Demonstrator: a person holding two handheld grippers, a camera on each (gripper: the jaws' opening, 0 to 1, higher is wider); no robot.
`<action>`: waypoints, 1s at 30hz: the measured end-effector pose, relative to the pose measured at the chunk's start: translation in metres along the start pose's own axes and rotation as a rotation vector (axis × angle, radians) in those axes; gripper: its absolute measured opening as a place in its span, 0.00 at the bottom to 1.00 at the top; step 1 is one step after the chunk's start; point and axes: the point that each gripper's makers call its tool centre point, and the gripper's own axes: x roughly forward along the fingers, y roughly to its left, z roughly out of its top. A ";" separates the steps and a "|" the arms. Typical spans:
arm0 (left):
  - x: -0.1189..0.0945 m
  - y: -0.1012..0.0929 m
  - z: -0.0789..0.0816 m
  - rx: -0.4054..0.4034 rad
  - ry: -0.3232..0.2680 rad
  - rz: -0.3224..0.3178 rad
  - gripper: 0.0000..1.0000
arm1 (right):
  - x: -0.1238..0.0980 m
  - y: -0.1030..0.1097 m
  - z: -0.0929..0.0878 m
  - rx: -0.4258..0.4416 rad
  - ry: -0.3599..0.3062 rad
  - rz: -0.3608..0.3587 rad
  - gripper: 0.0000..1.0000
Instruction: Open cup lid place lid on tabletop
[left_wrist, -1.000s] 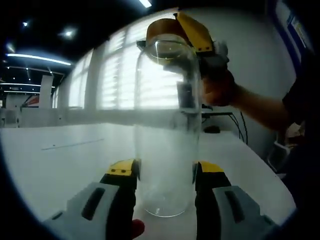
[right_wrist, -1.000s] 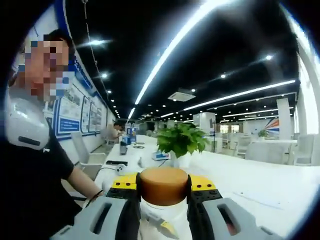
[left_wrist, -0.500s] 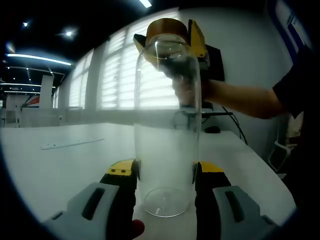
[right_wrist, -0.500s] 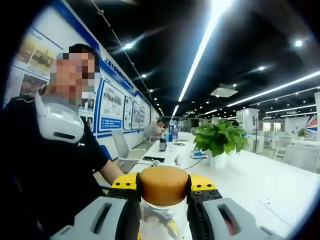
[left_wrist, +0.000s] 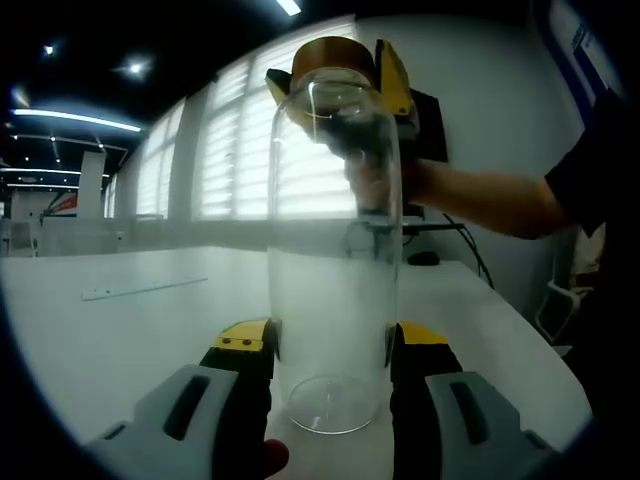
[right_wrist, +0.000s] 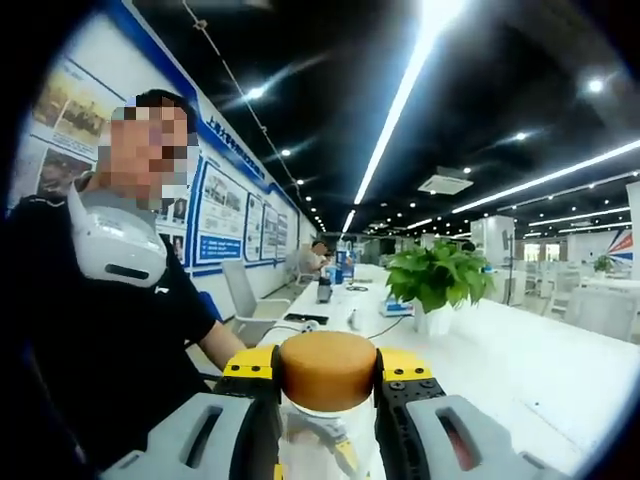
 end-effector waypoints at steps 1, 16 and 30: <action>0.000 0.000 0.000 0.001 0.000 0.000 0.36 | 0.000 0.000 0.001 -0.004 -0.003 -0.006 0.38; 0.000 0.001 0.000 0.002 0.001 -0.001 0.36 | -0.004 -0.014 0.012 -0.080 -0.018 -0.375 0.50; 0.000 0.000 0.000 0.004 0.001 0.000 0.36 | -0.011 -0.024 0.004 -0.043 0.042 -0.777 0.49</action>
